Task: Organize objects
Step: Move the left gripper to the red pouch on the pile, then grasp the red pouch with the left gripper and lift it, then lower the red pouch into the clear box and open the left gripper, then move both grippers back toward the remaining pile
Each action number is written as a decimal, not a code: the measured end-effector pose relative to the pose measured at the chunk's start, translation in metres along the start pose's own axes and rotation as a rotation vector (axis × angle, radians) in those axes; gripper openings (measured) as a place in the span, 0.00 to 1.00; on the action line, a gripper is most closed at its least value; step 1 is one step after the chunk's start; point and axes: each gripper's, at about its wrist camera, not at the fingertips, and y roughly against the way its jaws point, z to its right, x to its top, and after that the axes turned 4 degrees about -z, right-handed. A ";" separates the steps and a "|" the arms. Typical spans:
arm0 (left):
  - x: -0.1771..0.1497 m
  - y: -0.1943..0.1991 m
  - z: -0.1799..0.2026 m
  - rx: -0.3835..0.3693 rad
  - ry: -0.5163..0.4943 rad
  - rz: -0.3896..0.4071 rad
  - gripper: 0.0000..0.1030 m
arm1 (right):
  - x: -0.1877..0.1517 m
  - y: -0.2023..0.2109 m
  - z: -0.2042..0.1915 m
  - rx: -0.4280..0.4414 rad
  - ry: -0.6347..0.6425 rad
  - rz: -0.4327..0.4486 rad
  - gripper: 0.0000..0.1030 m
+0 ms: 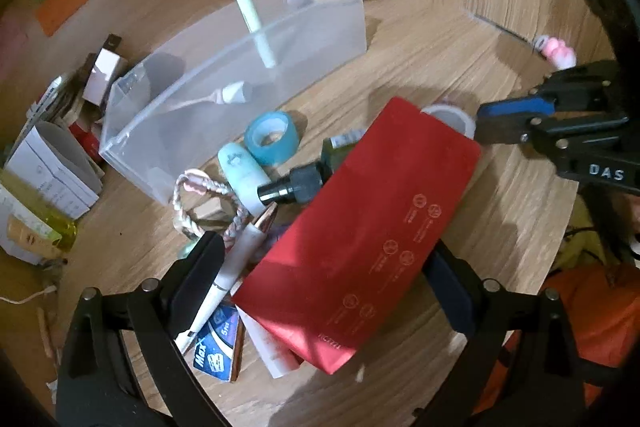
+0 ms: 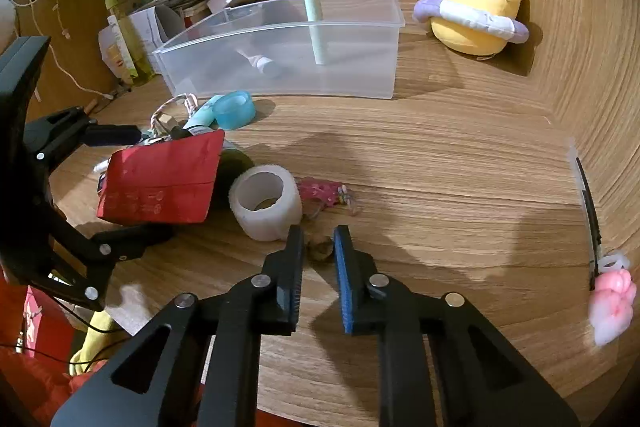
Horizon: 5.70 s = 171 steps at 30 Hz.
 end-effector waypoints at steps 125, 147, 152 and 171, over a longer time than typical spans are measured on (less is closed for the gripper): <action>0.082 0.023 -0.135 0.082 0.474 0.253 0.88 | 0.170 -0.017 0.024 -0.010 0.007 0.197 0.36; -0.015 0.016 -0.118 0.064 0.525 0.068 0.92 | 0.091 0.023 0.002 -0.028 0.054 0.165 0.71; -0.037 0.014 -0.113 0.066 0.523 0.033 0.92 | 0.074 0.022 -0.004 -0.013 0.047 0.141 0.71; -0.068 -0.001 -0.117 -0.086 0.527 0.018 0.65 | 0.032 0.007 -0.021 0.018 0.020 0.032 0.71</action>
